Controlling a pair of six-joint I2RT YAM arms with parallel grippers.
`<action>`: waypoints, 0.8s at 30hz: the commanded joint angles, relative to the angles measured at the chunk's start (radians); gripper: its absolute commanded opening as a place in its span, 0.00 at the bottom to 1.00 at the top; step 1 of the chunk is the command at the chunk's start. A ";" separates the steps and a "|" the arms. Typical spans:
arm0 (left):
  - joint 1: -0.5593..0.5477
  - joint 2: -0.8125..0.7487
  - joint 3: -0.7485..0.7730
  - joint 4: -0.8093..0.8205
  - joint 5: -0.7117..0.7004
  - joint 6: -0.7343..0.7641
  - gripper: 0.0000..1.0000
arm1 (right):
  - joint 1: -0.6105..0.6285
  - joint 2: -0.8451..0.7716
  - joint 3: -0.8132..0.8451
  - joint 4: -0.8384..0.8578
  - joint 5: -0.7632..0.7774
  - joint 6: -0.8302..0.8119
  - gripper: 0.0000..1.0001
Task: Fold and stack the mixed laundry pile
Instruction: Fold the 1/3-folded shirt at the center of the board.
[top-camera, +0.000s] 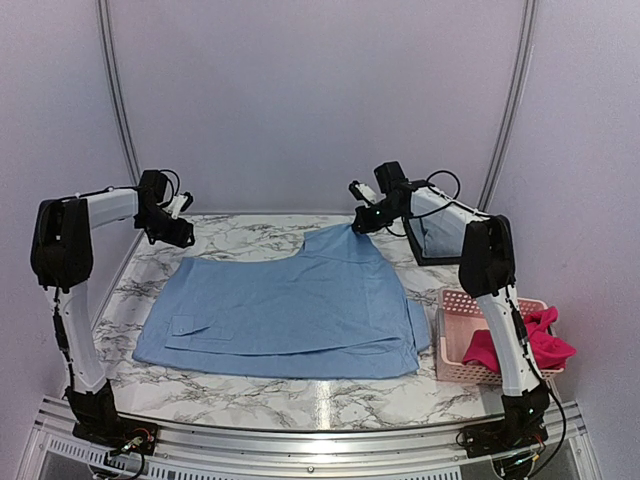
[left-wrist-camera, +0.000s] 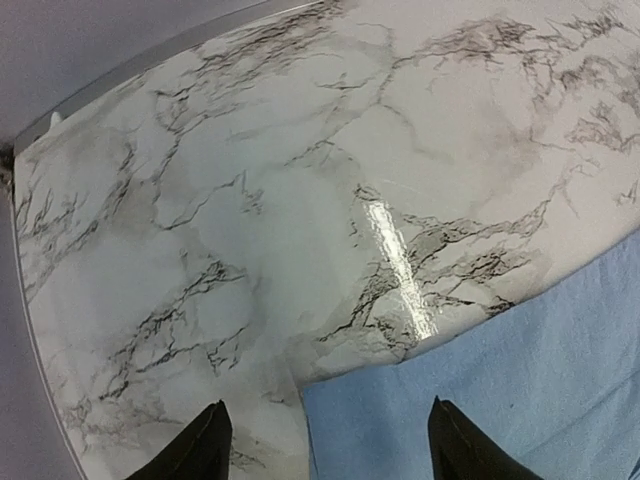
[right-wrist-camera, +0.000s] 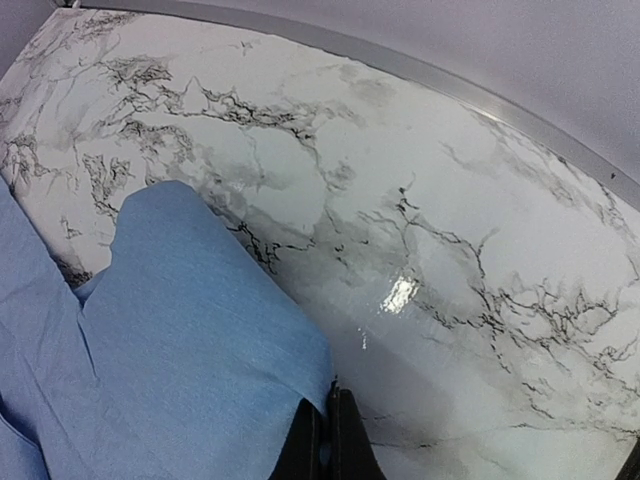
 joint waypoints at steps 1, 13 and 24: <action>0.000 0.080 0.048 -0.022 0.131 0.165 0.67 | 0.004 -0.031 -0.023 0.027 -0.022 -0.006 0.00; 0.000 0.205 0.102 -0.049 0.179 0.303 0.51 | 0.003 -0.049 -0.074 0.002 -0.046 -0.010 0.00; -0.027 0.252 0.152 -0.054 0.127 0.392 0.62 | -0.013 -0.061 -0.091 0.000 -0.056 -0.004 0.00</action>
